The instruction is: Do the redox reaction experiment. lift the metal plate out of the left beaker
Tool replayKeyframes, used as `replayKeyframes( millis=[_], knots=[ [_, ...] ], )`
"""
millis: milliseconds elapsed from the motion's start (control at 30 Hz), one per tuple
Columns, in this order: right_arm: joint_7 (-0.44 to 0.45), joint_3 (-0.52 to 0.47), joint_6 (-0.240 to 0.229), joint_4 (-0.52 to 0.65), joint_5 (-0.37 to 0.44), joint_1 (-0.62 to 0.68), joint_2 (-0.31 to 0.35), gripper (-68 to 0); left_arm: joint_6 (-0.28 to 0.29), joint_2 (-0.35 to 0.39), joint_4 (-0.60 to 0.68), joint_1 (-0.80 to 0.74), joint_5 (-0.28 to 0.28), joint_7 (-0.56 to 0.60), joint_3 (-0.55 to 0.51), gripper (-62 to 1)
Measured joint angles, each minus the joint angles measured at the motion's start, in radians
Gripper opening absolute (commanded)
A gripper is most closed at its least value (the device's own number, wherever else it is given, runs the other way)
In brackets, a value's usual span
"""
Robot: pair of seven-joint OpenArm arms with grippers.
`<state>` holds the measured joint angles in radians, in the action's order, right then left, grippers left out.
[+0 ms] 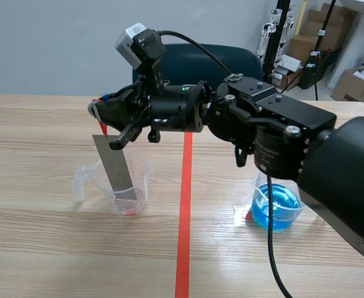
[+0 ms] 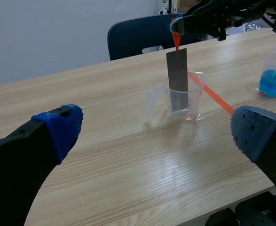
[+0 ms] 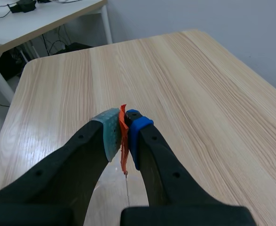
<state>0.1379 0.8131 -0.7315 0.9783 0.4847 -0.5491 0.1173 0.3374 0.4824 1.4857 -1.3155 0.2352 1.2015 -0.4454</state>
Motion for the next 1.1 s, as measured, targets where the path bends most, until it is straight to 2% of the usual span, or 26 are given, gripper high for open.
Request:
replayKeyframes(
  millis=[67,267,467,633,800,967,1100],
  knots=[
    [-0.002,0.0,0.0,0.061,-0.024,0.026,0.028,-67.3,0.0,0.0,0.0,0.0,0.0,0.006,0.0,1.4],
    [-0.008,0.001,-0.002,0.206,-0.03,0.069,0.091,-67.3,0.0,0.0,0.0,0.0,0.0,0.031,0.0,1.4],
    [-0.034,0.001,0.01,0.322,-0.044,0.071,0.13,-67.3,0.0,0.0,0.0,0.0,0.0,0.031,0.0,1.4],
    [-0.103,0.0,0.013,0.402,-0.044,0.07,0.135,-67.3,0.0,0.0,0.0,0.0,0.0,0.031,0.0,1.4],
    [-0.152,-0.039,0.049,0.472,-0.043,0.07,0.135,-67.3,0.0,0.0,0.0,0.0,0.0,0.031,0.0,1.4],
    [-0.206,-0.07,0.053,0.517,-0.01,0.07,0.135,-67.3,0.0,0.0,0.0,0.0,0.0,0.031,0.0,1.4],
    [-0.273,-0.077,0.06,0.542,0.045,0.064,0.135,-67.3,0.0,0.0,0.0,0.0,0.0,0.031,0.0,1.4]
  ],
)
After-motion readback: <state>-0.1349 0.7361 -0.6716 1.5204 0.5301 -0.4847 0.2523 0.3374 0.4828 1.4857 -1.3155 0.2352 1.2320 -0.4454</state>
